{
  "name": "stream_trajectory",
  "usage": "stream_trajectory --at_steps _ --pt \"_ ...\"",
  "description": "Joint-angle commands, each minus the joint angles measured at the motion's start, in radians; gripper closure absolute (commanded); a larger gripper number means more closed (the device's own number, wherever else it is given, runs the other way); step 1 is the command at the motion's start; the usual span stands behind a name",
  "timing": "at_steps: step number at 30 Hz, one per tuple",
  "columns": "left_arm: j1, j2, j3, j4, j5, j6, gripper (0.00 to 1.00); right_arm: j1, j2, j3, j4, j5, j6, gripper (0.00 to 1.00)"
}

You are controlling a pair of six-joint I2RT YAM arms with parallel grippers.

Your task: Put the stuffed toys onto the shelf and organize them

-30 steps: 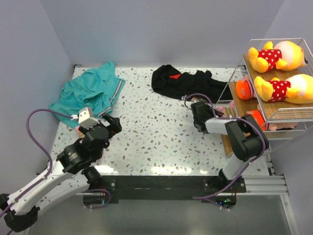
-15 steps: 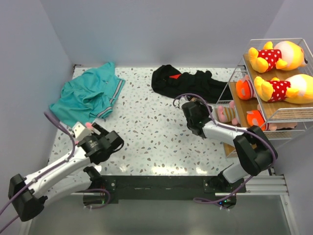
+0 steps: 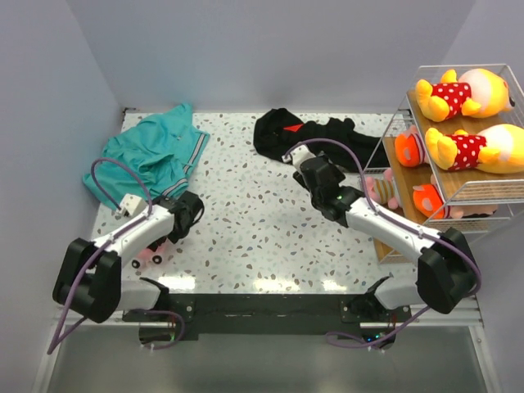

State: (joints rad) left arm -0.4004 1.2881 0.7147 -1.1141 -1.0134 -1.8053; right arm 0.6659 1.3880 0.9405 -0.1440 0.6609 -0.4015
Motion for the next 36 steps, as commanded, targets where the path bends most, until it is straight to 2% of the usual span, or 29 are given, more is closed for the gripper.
stream_trajectory --at_steps 1,3,4,5,8,12,14,18,19,21,22,24,25,26,27,28,29,30,32,34,36 --pt "0.006 0.031 0.058 0.143 0.031 0.139 0.51 0.004 -0.075 0.011 -0.040 -0.004 0.102 0.41" --pt "-0.003 0.005 0.039 0.223 0.047 0.230 0.68 0.004 -0.102 0.017 -0.042 -0.001 0.127 0.41" --pt "-0.008 -0.010 0.023 0.255 0.059 0.250 0.89 0.006 -0.109 0.024 -0.055 0.000 0.142 0.41" --pt "-0.015 -0.021 0.019 0.260 0.067 0.267 1.00 0.004 -0.119 0.035 -0.065 -0.003 0.176 0.41" --pt "-0.064 -0.062 0.019 0.234 0.073 0.255 1.00 0.006 -0.126 0.093 -0.129 -0.014 0.246 0.41" --pt "-0.225 -0.072 0.064 0.073 0.039 0.103 1.00 0.004 -0.144 0.152 -0.190 -0.046 0.300 0.41" --pt "-0.270 -0.059 0.103 -0.001 0.038 0.045 1.00 0.006 -0.153 0.155 -0.190 -0.058 0.320 0.42" --pt "-0.418 -0.021 0.158 -0.042 0.021 0.038 1.00 0.006 -0.173 0.190 -0.235 -0.128 0.360 0.43" --pt "-0.446 -0.019 0.173 -0.029 -0.006 0.052 1.00 0.006 -0.185 0.198 -0.259 -0.198 0.363 0.43" --pt "-0.524 -0.032 0.187 0.026 -0.048 0.189 1.00 0.006 -0.204 0.204 -0.270 -0.276 0.359 0.43" --pt "-0.544 -0.041 0.190 0.118 -0.077 0.254 1.00 0.006 -0.217 0.201 -0.270 -0.326 0.356 0.43" --pt "-0.578 -0.102 0.174 0.292 -0.070 0.594 1.00 0.003 -0.266 0.175 -0.256 -0.496 0.322 0.42" --pt "-0.578 -0.136 0.126 0.524 0.009 0.736 1.00 0.004 -0.288 0.159 -0.229 -0.550 0.313 0.42" --pt "-0.580 -0.174 0.093 0.631 0.063 0.950 1.00 0.006 -0.332 0.141 -0.209 -0.632 0.296 0.42" --pt "-0.577 -0.259 0.059 0.731 0.123 1.042 1.00 0.004 -0.355 0.100 -0.185 -0.658 0.287 0.42" --pt "-0.575 -0.303 -0.010 0.922 0.259 1.128 1.00 0.004 -0.375 0.080 -0.140 -0.685 0.268 0.42" --pt "-0.574 -0.338 -0.032 0.988 0.316 1.241 1.00 0.004 -0.424 0.058 -0.122 -0.764 0.213 0.41" --pt "-0.569 -0.396 -0.044 1.046 0.396 1.277 1.00 0.004 -0.446 0.019 -0.091 -0.793 0.185 0.41" --pt "-0.565 -0.441 -0.031 1.073 0.464 1.394 1.00 0.004 -0.518 -0.035 -0.065 -0.866 0.116 0.39" --pt "-0.561 -0.452 0.020 1.057 0.554 1.492 1.00 0.004 -0.563 -0.074 -0.017 -0.926 0.057 0.39" --pt "-0.560 -0.457 0.084 1.018 0.677 1.549 1.00 0.004 -0.615 -0.120 0.018 -1.079 0.017 0.36"
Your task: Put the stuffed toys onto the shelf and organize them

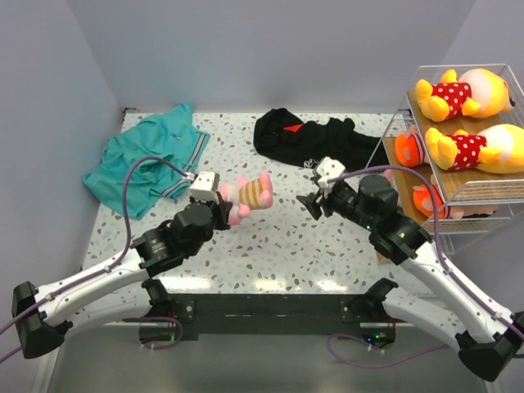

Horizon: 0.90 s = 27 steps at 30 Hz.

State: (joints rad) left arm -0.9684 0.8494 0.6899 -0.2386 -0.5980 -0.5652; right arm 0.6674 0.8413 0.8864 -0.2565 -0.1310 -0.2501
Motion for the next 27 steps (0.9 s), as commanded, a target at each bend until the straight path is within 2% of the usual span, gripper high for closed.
stream_trajectory --at_steps 1,3,7,12,18,23,27 --pt "0.008 -0.021 0.134 0.116 0.300 0.348 1.00 0.003 -0.082 -0.075 0.123 -0.350 -0.179 0.34" --pt "0.008 -0.047 0.167 0.066 0.404 0.384 1.00 0.003 -0.128 -0.093 0.114 -0.493 -0.221 0.33" --pt "0.010 -0.110 0.183 0.006 0.498 0.433 1.00 0.001 -0.191 -0.133 0.119 -0.581 -0.325 0.31" --pt "0.010 -0.087 0.210 -0.089 0.564 0.462 1.00 0.003 -0.176 -0.084 0.002 -0.599 -0.429 0.30" --pt "0.010 -0.070 0.189 -0.096 0.633 0.484 1.00 0.004 -0.186 -0.067 -0.017 -0.643 -0.482 0.31" --pt "0.010 -0.056 0.195 -0.126 0.649 0.505 1.00 0.004 -0.173 -0.037 -0.065 -0.705 -0.546 0.32" --pt "0.010 -0.061 0.195 -0.145 0.644 0.515 1.00 0.004 -0.160 0.014 -0.171 -0.699 -0.600 0.32"
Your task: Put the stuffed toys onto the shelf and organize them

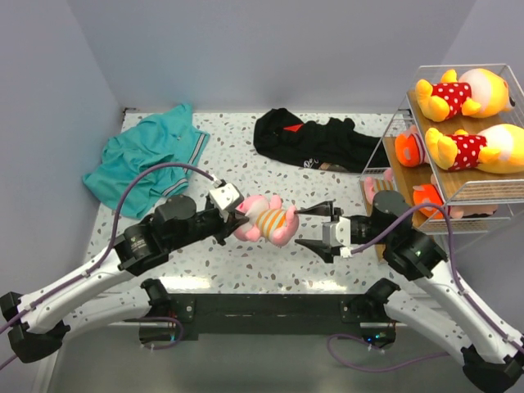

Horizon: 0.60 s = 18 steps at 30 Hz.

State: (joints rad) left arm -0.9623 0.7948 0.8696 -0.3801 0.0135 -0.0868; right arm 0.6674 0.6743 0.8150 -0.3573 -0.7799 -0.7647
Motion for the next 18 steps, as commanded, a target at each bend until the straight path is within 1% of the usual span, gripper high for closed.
stream_trajectory --at_steps 1,5,7,9,11,18 --pt "0.002 -0.006 0.016 -0.006 0.032 0.039 1.00 0.004 0.007 0.090 -0.075 -0.058 -0.090 0.32" --pt "0.004 -0.006 0.019 -0.014 0.028 0.045 1.00 0.004 0.028 0.111 -0.097 -0.128 -0.090 0.32" --pt "0.004 -0.017 0.014 0.000 0.031 0.041 1.00 0.004 0.063 0.118 -0.120 -0.174 -0.096 0.31" --pt "0.004 -0.017 0.012 0.004 0.042 0.039 1.00 0.008 0.091 0.136 -0.195 -0.190 -0.136 0.32" --pt "0.004 -0.009 0.020 -0.006 0.043 0.041 1.00 0.018 0.113 0.139 -0.227 -0.180 -0.150 0.32" --pt "0.004 -0.003 0.029 0.012 0.085 0.036 1.00 0.057 0.142 0.121 -0.204 -0.125 -0.145 0.33"
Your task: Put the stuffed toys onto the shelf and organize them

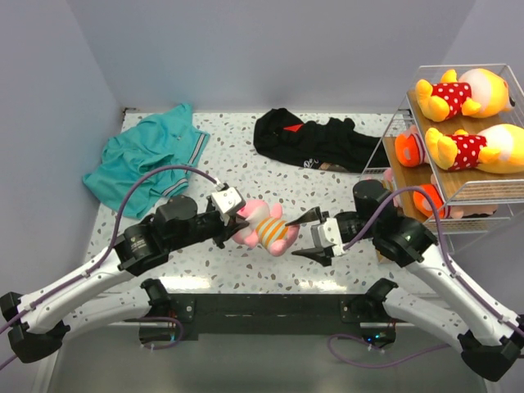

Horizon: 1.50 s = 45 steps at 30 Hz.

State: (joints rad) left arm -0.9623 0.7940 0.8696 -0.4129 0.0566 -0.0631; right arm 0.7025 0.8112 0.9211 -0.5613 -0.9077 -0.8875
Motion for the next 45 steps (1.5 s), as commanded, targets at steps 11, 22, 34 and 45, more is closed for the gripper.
stream_trajectory --at_steps 11,22,34,45 --pt "0.004 0.040 0.054 0.068 0.068 0.013 1.00 0.147 0.086 0.009 -0.011 0.194 -0.030 0.57" --pt "0.004 0.011 0.094 0.166 -0.148 -0.056 0.48 0.160 0.154 0.012 0.096 0.438 0.139 1.00" --pt "0.075 0.050 0.112 0.134 -0.782 -0.202 0.00 0.327 0.299 0.156 0.042 1.335 0.836 1.00" --pt "0.086 -0.025 0.077 0.114 -0.834 -0.153 0.00 0.422 0.606 0.485 -0.668 1.906 1.473 1.00"
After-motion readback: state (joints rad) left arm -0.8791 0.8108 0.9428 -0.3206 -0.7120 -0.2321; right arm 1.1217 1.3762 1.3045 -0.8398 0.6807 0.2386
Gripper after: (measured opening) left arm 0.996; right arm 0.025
